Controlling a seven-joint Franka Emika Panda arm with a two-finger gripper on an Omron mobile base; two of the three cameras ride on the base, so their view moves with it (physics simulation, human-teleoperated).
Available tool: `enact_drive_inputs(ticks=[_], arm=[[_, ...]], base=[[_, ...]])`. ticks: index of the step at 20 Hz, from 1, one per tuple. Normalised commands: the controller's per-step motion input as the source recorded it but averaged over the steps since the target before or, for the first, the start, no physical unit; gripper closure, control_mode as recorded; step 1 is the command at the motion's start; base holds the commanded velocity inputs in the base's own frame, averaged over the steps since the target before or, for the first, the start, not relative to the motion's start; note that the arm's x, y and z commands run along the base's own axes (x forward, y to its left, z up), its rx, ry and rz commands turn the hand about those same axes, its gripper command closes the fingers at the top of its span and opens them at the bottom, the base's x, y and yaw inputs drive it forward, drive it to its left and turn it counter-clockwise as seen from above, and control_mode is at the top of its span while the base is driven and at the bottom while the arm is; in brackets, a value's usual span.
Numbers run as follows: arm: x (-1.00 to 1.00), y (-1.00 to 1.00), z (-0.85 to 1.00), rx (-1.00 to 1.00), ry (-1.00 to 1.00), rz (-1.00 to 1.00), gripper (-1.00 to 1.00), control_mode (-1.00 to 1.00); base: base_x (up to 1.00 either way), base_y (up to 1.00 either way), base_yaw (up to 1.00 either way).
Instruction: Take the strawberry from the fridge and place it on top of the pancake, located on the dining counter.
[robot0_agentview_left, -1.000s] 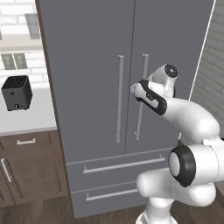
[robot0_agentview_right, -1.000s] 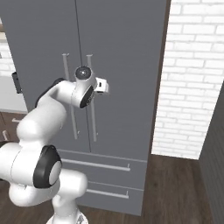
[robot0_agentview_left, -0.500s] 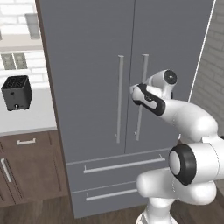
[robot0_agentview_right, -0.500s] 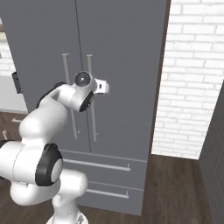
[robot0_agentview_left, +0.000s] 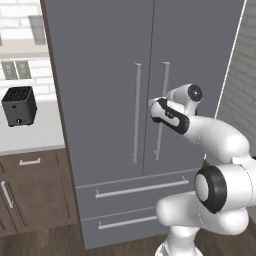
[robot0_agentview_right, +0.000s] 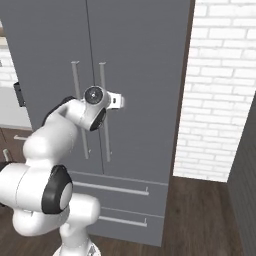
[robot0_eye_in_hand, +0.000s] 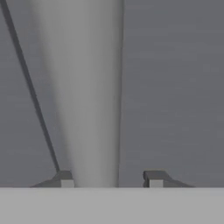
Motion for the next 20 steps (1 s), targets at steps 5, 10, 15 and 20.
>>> enact_drive_inputs(ticks=[5, 10, 15, 20], arm=[[-0.67, -0.13, 0.0, 0.0, 0.06, -0.02, 1.0, -1.0], [-0.96, -0.59, 0.0, 0.05, 0.11, -0.03, 1.0, -1.0], [-0.86, -0.95, -0.05, 0.03, 0.18, -0.07, 1.0, -1.0], [-0.64, -1.0, -0.03, 0.08, 0.04, -0.01, 1.0, -1.0]], base=[[0.0, 0.0, 0.0], [0.0, 0.0, 0.0], [0.0, 0.0, 0.0], [0.0, 0.0, 0.0]])
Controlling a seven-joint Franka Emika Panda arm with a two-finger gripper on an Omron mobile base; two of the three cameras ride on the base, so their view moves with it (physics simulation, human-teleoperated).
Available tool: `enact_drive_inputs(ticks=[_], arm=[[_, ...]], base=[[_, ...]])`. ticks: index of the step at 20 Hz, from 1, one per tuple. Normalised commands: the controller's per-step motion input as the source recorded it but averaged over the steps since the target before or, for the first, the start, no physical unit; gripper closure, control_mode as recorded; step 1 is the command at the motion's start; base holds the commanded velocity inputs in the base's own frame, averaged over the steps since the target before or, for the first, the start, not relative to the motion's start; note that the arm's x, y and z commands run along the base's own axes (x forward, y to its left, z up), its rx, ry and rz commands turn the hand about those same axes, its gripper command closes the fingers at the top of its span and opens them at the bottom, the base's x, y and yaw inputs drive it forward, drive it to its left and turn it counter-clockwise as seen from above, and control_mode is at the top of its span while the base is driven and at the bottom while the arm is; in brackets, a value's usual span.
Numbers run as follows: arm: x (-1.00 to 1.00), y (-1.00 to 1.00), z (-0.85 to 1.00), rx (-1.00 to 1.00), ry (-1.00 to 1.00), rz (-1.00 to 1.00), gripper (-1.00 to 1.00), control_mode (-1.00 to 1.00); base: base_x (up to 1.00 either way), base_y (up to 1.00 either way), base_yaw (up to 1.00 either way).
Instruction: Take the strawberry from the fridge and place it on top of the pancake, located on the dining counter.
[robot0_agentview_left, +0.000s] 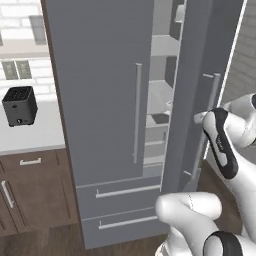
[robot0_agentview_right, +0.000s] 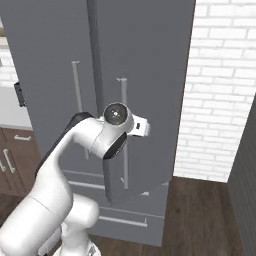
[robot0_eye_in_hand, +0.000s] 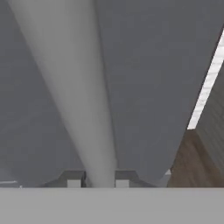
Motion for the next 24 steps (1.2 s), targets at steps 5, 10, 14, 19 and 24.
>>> enact_drive_inputs(ticks=[5, 10, 14, 19, 24], arm=[[-0.85, -0.85, 0.02, 0.1, 0.0, -0.01, -1.0, -1.0], [-0.83, -0.07, 0.68, -0.07, 0.03, -0.01, -1.0, -1.0], [-0.57, 0.71, 0.61, -0.36, 0.35, 0.0, -1.0, -1.0], [0.02, 1.0, 0.0, -0.5, 0.44, -0.02, -1.0, -1.0], [0.83, 0.69, -0.02, -0.49, 0.43, -0.01, -1.0, -1.0]], base=[[0.0, 0.0, 0.0], [0.0, 0.0, 0.0], [0.0, 0.0, 0.0], [0.0, 0.0, 0.0], [0.0, 0.0, 0.0]])
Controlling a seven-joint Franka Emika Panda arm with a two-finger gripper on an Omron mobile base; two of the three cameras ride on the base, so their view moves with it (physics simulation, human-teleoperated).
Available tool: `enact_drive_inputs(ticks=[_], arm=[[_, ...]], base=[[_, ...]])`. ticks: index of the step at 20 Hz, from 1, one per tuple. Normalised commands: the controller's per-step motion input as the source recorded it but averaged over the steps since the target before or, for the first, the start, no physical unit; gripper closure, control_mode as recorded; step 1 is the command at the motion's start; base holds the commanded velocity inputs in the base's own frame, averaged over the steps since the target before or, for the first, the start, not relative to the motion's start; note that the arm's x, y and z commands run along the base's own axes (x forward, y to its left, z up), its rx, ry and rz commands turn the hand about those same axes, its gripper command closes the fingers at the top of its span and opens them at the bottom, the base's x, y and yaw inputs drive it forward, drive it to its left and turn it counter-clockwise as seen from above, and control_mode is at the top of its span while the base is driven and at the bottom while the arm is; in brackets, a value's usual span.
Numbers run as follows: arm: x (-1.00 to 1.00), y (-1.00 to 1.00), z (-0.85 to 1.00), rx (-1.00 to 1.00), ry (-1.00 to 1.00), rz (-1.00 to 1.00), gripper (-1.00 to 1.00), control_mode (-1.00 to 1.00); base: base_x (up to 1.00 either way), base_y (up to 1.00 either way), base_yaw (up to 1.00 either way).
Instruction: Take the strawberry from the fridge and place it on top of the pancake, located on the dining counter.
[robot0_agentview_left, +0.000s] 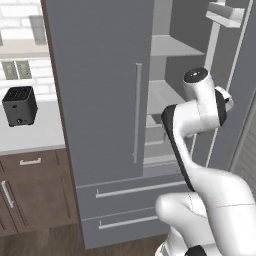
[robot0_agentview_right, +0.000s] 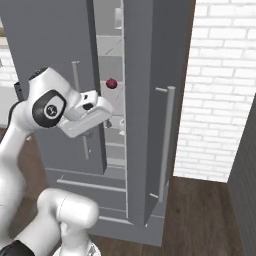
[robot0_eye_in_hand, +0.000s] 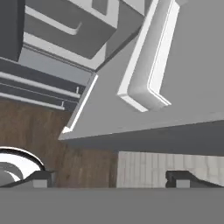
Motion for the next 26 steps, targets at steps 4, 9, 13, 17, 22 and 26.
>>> enact_drive_inputs(ticks=[4, 9, 13, 17, 22, 26], arm=[[0.93, 0.04, -0.26, -0.34, 0.16, 0.0, -1.0, -1.0], [0.72, -0.26, -0.31, -0.07, -0.01, 0.0, -1.0, -1.0], [0.22, -0.56, -0.28, 0.0, -0.06, 0.0, -1.0, -1.0], [0.03, -0.51, -0.21, 0.0, -0.07, 0.0, -1.0, -1.0], [0.0, -0.51, -0.19, 0.0, -0.04, 0.0, -1.0, -1.0], [0.0, -0.62, -0.06, 0.01, -0.03, 0.0, -1.0, -1.0]], base=[[0.0, 0.0, 0.0], [0.0, 0.0, 0.0], [0.0, 0.0, 0.0], [0.0, 0.0, 0.0], [0.0, 0.0, 0.0], [0.0, 0.0, 0.0]])
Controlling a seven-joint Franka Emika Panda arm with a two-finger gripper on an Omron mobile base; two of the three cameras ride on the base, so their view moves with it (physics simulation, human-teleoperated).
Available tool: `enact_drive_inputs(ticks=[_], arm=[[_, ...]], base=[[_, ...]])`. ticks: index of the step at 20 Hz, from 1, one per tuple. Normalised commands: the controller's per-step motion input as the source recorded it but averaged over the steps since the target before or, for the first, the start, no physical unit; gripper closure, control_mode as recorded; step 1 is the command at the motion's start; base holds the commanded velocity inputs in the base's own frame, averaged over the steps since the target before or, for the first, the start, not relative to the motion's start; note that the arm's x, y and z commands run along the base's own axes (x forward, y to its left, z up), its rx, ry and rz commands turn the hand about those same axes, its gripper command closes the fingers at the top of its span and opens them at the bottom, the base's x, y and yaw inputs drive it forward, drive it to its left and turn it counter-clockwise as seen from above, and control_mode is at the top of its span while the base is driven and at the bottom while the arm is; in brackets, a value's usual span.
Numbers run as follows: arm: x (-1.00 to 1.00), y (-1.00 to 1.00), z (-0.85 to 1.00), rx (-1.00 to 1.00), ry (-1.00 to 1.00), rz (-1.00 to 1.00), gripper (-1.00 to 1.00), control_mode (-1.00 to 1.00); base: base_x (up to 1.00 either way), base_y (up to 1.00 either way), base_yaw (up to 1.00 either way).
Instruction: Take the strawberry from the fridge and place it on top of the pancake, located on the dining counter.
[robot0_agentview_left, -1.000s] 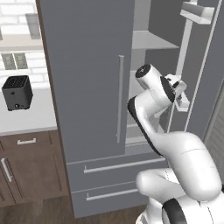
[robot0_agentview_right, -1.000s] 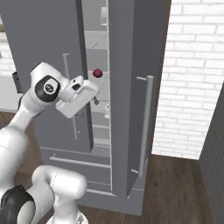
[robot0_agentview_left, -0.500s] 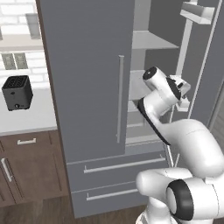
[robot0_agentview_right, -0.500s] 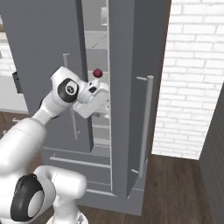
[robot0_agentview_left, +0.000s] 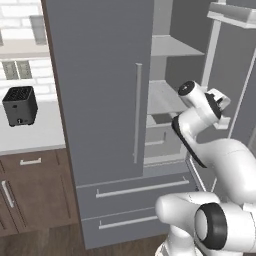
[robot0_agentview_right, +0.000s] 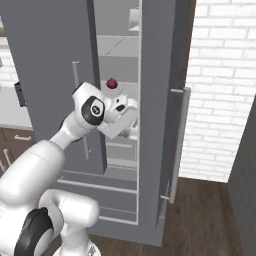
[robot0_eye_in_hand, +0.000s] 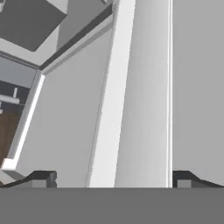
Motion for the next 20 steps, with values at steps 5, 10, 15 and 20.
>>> enact_drive_inputs(ticks=[5, 10, 15, 20], arm=[[0.0, -0.25, 0.0, 0.02, 0.01, 0.0, -1.0, -1.0], [-0.01, 0.12, 0.05, 0.0, 0.0, 0.0, -1.0, -1.0], [-0.09, 0.9, 0.49, -0.02, 0.0, 0.04, -1.0, -1.0], [-0.06, 0.66, 0.36, 0.0, -0.05, 0.07, -1.0, -1.0]], base=[[0.0, 0.0, 0.0], [0.0, 0.0, 0.0], [0.0, 0.0, 0.0], [0.0, 0.0, 0.0]])
